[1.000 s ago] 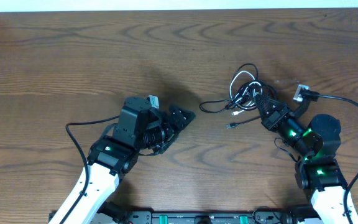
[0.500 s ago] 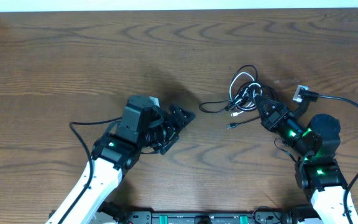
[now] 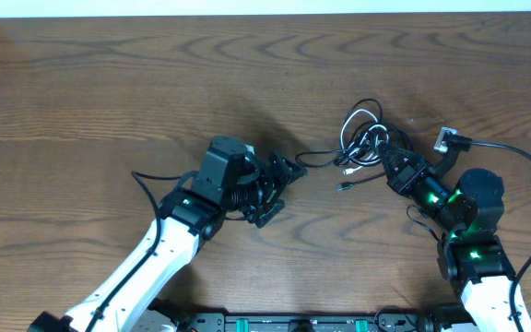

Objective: Untangle cables

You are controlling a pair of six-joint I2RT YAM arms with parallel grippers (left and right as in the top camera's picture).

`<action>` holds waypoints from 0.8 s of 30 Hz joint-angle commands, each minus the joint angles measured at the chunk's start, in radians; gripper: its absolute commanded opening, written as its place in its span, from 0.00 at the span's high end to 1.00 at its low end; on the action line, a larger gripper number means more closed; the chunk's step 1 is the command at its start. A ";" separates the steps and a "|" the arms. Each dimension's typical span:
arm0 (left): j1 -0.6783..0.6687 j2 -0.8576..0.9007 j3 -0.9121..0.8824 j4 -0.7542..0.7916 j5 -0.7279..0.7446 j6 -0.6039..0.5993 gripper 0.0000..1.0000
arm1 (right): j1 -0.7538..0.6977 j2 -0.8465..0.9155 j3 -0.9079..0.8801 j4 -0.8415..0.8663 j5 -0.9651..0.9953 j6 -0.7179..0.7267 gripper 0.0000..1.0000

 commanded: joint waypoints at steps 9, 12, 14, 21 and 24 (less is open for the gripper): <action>-0.002 0.141 0.002 0.323 0.010 -0.186 0.05 | -0.002 -0.002 0.018 0.005 -0.085 -0.005 0.99; -0.002 0.192 0.002 0.363 0.010 -0.187 0.05 | -0.002 -0.002 0.018 0.005 -0.135 -0.005 0.99; -0.002 0.226 0.002 0.369 0.014 -0.211 0.05 | -0.002 -0.002 0.018 0.005 -0.155 -0.005 0.99; -0.039 0.298 0.002 0.456 0.058 -0.360 0.05 | -0.001 -0.002 0.018 0.005 -0.168 -0.031 0.99; -0.061 0.298 0.002 0.539 0.048 -0.393 0.05 | -0.001 -0.002 0.018 0.004 -0.172 -0.033 0.99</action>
